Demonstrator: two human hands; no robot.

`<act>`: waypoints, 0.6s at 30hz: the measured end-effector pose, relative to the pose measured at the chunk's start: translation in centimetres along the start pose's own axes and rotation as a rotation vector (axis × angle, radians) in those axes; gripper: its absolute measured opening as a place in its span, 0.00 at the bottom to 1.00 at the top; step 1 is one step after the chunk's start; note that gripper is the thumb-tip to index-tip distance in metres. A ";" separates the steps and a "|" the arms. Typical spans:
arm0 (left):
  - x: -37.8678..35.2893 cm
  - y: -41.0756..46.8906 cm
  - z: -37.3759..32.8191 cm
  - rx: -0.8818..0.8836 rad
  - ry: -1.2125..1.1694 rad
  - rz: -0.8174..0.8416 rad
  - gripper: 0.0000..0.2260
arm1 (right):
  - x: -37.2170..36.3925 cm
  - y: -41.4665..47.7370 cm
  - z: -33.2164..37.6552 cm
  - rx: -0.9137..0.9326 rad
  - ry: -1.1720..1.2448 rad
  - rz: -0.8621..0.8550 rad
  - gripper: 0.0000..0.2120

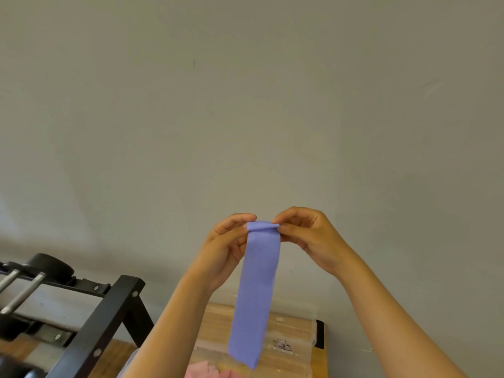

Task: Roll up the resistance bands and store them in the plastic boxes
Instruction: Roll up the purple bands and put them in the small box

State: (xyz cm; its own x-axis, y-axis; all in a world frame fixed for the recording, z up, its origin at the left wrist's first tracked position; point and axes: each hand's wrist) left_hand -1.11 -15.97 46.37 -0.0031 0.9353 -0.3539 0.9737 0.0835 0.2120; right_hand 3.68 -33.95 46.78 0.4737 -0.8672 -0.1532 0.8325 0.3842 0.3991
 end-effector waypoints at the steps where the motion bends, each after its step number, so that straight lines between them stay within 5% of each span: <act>1: 0.0 -0.1 0.0 0.011 -0.009 0.002 0.07 | 0.0 0.0 0.1 0.003 -0.015 0.008 0.15; 12: 0.7 0.7 0.5 -0.040 0.036 0.117 0.05 | 0.6 0.1 -0.1 -0.004 -0.047 0.012 0.16; 18: 0.1 0.7 0.2 -0.244 0.439 -0.010 0.06 | 0.4 0.4 -0.3 0.014 -0.264 -0.060 0.07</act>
State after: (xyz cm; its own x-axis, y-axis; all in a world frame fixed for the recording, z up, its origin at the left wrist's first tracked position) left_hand -0.40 -15.84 46.33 -0.1587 0.9861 0.0489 0.8915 0.1219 0.4363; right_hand 4.30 -34.03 46.61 0.3304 -0.9417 0.0632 0.8521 0.3264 0.4090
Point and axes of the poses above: each hand's wrist, its own y-axis towards the middle knuckle, its own x-axis out of the back of the hand, z = x × y, and after that the axes turned 6 degrees about -z, right-handed
